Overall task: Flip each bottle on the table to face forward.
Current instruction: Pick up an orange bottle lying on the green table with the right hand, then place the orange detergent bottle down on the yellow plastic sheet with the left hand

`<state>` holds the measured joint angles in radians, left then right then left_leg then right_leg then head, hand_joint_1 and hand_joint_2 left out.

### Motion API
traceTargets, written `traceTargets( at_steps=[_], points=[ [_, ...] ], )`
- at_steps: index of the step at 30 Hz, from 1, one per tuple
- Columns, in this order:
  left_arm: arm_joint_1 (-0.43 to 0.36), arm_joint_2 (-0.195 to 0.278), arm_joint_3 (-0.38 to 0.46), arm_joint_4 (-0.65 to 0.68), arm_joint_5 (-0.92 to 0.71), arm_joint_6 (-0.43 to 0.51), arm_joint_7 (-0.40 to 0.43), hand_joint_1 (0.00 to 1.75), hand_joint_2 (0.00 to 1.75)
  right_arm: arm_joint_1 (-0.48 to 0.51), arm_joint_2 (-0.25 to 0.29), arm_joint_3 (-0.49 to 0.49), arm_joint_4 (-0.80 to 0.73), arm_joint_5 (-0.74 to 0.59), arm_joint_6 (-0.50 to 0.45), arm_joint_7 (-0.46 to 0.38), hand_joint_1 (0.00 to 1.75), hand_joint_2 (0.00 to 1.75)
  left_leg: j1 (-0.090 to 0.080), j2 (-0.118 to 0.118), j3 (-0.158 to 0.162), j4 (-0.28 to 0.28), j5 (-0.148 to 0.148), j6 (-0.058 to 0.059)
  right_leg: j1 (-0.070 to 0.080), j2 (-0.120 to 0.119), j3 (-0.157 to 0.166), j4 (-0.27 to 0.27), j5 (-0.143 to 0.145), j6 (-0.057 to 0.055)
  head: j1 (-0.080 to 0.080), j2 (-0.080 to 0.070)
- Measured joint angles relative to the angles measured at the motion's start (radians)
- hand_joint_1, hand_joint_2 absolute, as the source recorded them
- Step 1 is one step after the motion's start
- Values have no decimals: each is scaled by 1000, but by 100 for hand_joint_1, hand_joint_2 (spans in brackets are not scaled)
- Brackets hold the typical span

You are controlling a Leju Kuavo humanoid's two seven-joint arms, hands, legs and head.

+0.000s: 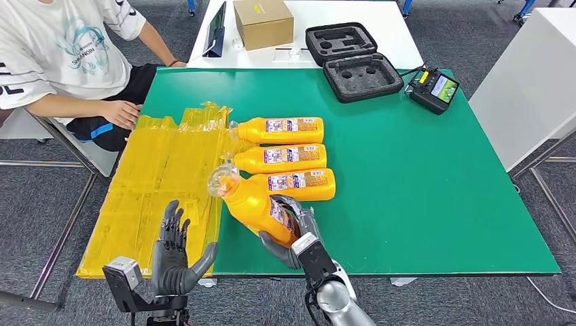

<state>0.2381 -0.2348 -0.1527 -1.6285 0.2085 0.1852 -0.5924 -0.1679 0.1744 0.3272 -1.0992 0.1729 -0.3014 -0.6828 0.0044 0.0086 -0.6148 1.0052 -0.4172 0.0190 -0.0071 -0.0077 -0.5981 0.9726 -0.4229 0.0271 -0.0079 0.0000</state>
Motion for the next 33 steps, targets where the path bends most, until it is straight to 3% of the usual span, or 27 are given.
traceTargets(
  at_steps=[13,33],
  points=[
    [-65,51,-101,30,3,-36,9,0,175,-2,41,45,64,5,22,2,175,175,0,0,0,0,0,0,0,0,0,0,0,0,0,0],
    [-117,73,-138,114,-8,-18,23,0,175,-4,58,117,79,30,29,22,175,175,0,0,0,0,0,0,0,0,0,0,0,0,0,0]
  ],
)
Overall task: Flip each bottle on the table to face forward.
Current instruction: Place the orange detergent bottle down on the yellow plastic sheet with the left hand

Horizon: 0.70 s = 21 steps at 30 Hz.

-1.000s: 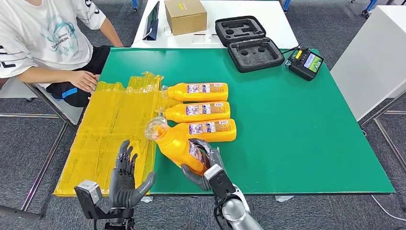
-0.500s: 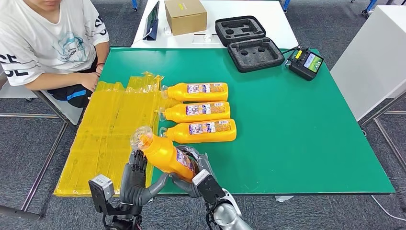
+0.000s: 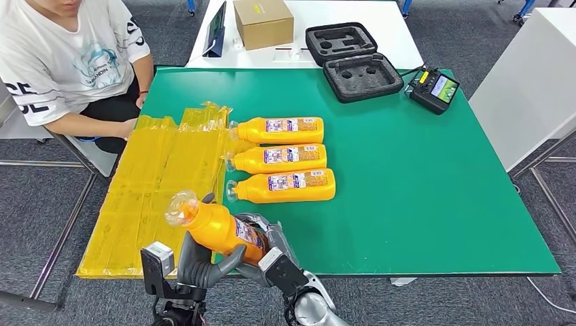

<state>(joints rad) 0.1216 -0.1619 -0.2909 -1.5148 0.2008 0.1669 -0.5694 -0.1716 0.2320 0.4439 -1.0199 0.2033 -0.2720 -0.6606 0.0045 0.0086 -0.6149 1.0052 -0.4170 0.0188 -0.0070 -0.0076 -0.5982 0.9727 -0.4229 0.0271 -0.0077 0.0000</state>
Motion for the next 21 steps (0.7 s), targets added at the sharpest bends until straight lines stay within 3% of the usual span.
traceTargets(
  at_steps=[11,12,15,16,21],
  points=[
    [-3,3,0,19,20,-8,9,1,175,-8,4,21,19,40,8,18,175,175,0,0,0,0,0,0,0,0,0,0,0,0,0,0],
    [-3,4,0,21,25,-11,8,25,175,-10,4,23,20,53,7,21,175,175,0,0,0,0,0,0,0,0,0,0,0,0,0,0],
    [-2,8,0,22,46,-23,3,151,175,-17,3,25,24,76,3,32,175,175,0,0,0,0,0,0,0,0,0,0,0,0,0,0],
    [-2,9,0,22,54,-28,0,171,175,-19,2,25,26,81,4,35,175,175,0,0,0,0,0,0,0,0,0,0,0,0,0,0],
    [2,11,4,22,104,-63,-15,175,175,-33,-1,29,40,114,7,50,175,175,0,0,0,0,0,0,0,0,0,0,0,0,0,0]
  ],
)
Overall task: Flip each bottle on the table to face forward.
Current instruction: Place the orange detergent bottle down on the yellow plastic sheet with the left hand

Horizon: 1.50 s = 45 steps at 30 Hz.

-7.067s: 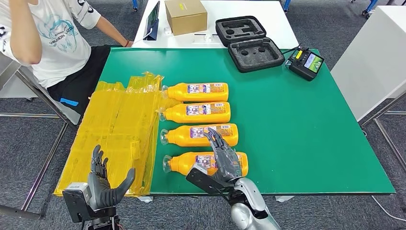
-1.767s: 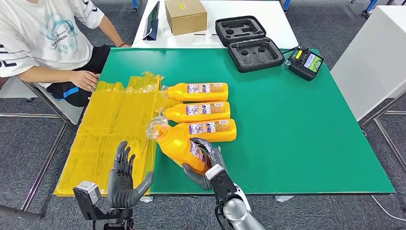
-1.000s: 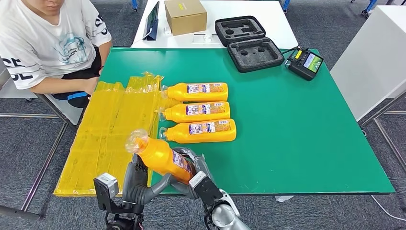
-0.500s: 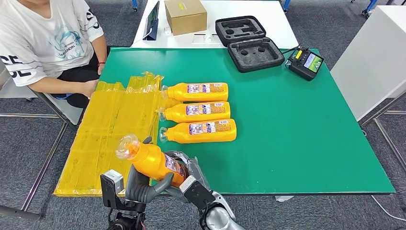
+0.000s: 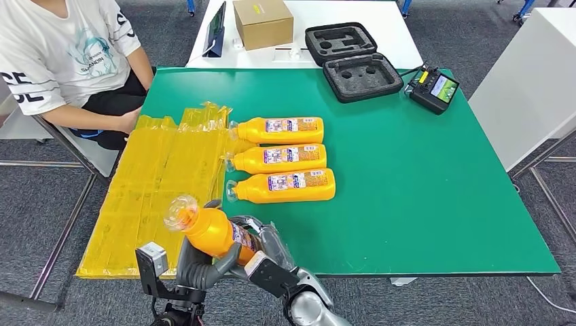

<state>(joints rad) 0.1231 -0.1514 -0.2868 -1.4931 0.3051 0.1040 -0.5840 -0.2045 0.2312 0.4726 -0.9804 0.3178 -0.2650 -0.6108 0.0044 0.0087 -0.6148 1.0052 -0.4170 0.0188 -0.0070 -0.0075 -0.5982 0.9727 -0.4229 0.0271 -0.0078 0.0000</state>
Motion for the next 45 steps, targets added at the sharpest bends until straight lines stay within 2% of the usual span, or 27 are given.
traceTargets(
  at_steps=[10,11,14,15,18,22,27,32,38,45],
  points=[
    [5,1,24,0,33,-27,-1,175,175,-24,0,19,33,67,-24,18,175,175,0,0,0,0,0,0,0,0,0,0,0,0,0,0],
    [6,1,25,0,34,-28,-1,175,175,-23,0,20,33,69,-26,18,151,175,0,0,0,0,0,0,0,0,0,0,0,0,0,0],
    [6,1,25,0,34,-28,-1,175,175,-22,0,20,34,74,-31,18,21,175,0,0,0,0,0,0,0,0,0,0,0,0,0,0],
    [6,1,26,0,34,-28,-1,175,175,-21,0,20,34,76,-34,19,0,175,0,0,0,0,0,0,0,0,0,0,0,0,0,0],
    [5,1,27,-1,34,-31,-1,175,175,-16,0,20,34,79,-47,19,0,175,0,0,0,0,0,0,0,0,0,0,0,0,0,0],
    [5,1,27,-2,33,-32,-4,175,175,-11,0,19,33,76,-56,16,0,0,0,0,0,0,0,0,0,0,0,0,0,0,0,0],
    [9,0,28,-14,-3,22,-30,175,175,5,1,19,0,30,-86,-20,0,0,0,0,0,0,0,0,0,0,0,0,0,0,0,0],
    [10,0,31,-33,-46,83,-49,175,175,33,-3,19,-123,10,-135,-39,0,0,0,0,0,0,0,0,0,0,0,0,0,0,0,0],
    [10,-1,39,-44,-65,107,-57,175,175,55,-10,21,-237,-3,-155,-45,0,0,0,0,0,0,0,0,0,0,0,0,0,0,0,0],
    [10,-2,61,-60,-135,193,-77,175,175,92,-19,22,-371,-97,-195,-83,0,0,0,0,0,0,0,0,0,0,0,0,0,0,0,0]
  ],
)
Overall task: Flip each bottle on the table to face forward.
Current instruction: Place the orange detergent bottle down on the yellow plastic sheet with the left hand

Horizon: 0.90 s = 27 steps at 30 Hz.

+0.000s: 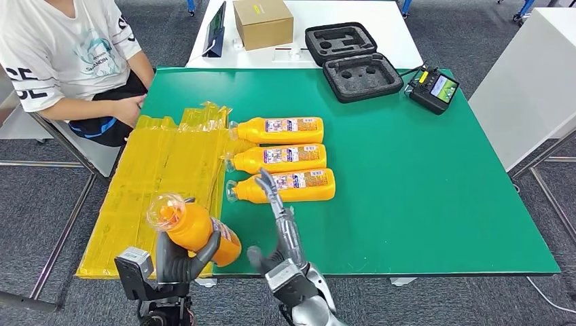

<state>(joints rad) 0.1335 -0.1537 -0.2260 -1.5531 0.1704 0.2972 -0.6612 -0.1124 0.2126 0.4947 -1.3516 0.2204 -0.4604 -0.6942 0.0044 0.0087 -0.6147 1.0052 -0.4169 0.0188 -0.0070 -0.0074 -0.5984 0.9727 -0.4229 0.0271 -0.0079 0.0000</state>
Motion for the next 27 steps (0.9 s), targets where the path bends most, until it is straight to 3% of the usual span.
traceTargets(
  at_steps=[4,8,12,20,27],
  points=[
    [-3,1,16,-11,-70,46,-19,175,175,13,-10,5,-56,-18,-16,-3,0,0,0,0,0,0,0,0,0,0,0,0,0,0,0,0],
    [-40,17,46,-21,-244,102,-17,175,175,27,-26,14,-93,-70,-40,-4,0,0,0,0,0,0,0,0,0,0,0,0,0,0,0,0],
    [-140,74,74,19,-501,159,37,175,175,31,-44,33,-133,-115,-77,-4,0,175,0,0,1,0,1,-1,0,0,0,0,0,0,0,0],
    [-334,208,66,245,-929,222,166,175,175,30,-58,60,-146,-119,-39,-4,0,175,1,0,1,0,2,-1,0,0,0,1,1,0,0,0],
    [-391,267,29,370,-1017,224,205,175,175,26,-58,68,-135,-118,-20,-4,0,175,1,0,0,0,2,-1,0,0,0,1,0,0,0,0]
  ],
)
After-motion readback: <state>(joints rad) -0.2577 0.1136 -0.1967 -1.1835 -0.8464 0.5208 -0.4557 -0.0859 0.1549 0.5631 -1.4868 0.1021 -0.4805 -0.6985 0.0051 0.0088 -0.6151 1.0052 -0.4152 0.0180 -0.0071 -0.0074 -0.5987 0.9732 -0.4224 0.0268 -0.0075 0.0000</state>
